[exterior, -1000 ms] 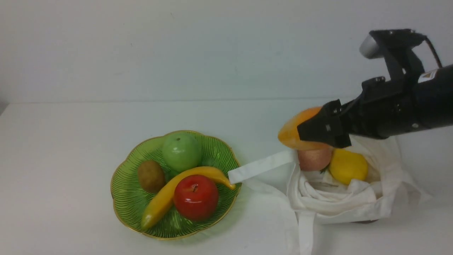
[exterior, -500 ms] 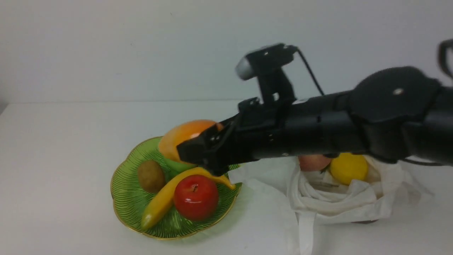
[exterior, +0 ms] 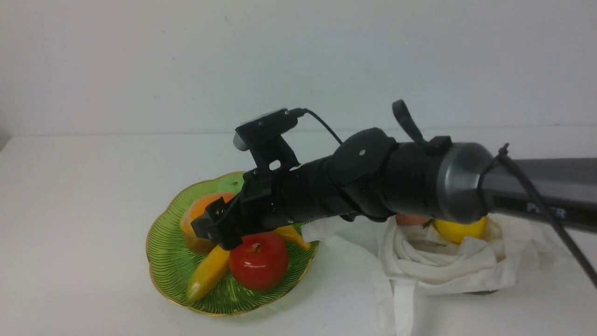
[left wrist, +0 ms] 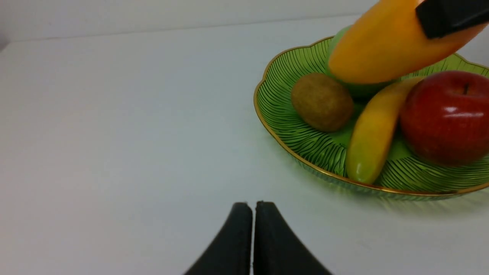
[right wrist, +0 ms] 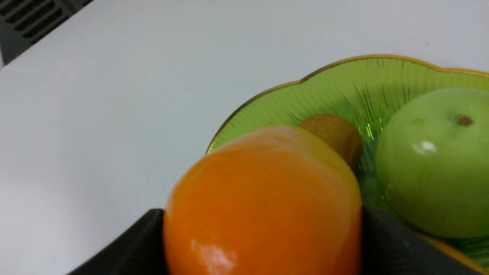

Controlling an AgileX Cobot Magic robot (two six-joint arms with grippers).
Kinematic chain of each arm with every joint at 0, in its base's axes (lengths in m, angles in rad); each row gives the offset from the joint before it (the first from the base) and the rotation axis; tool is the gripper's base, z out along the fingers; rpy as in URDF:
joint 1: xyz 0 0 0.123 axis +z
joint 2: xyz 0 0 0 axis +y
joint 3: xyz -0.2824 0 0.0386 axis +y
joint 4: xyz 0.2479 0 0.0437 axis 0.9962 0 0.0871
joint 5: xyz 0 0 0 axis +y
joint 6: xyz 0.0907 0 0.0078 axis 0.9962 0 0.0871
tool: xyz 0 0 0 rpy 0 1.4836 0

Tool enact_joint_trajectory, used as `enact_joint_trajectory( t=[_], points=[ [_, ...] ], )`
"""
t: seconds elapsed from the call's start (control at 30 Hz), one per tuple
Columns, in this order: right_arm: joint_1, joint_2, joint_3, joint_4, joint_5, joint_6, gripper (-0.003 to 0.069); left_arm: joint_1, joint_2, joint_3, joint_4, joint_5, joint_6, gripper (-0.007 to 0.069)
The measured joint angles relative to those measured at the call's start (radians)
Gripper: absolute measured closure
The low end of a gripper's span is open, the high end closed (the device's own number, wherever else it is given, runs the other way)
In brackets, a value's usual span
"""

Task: Take the fruit out of the cloth bag on the white table and place them on a plate.
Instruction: 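Take the mango out of the bag and place it on the plate with the right gripper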

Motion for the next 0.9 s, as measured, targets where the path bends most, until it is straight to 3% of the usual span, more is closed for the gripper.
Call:
enact_joint_trajectory(
  t=[0.27,0.6,0.9],
  points=[
    [0.001,0.036,-0.002,0.000,-0.046,-0.031,0.0091,0.000,0.000,0.000,0.000,0.000,0.000,0.0632],
    [-0.006,0.034,-0.002,0.000,-0.051,-0.038,-0.0024,0.000,0.000,0.000,0.000,0.000,0.000,0.0632],
    [-0.035,-0.036,-0.002,-0.067,-0.052,-0.037,-0.0030,0.000,0.000,0.000,0.000,0.000,0.000,0.0632]
  ],
)
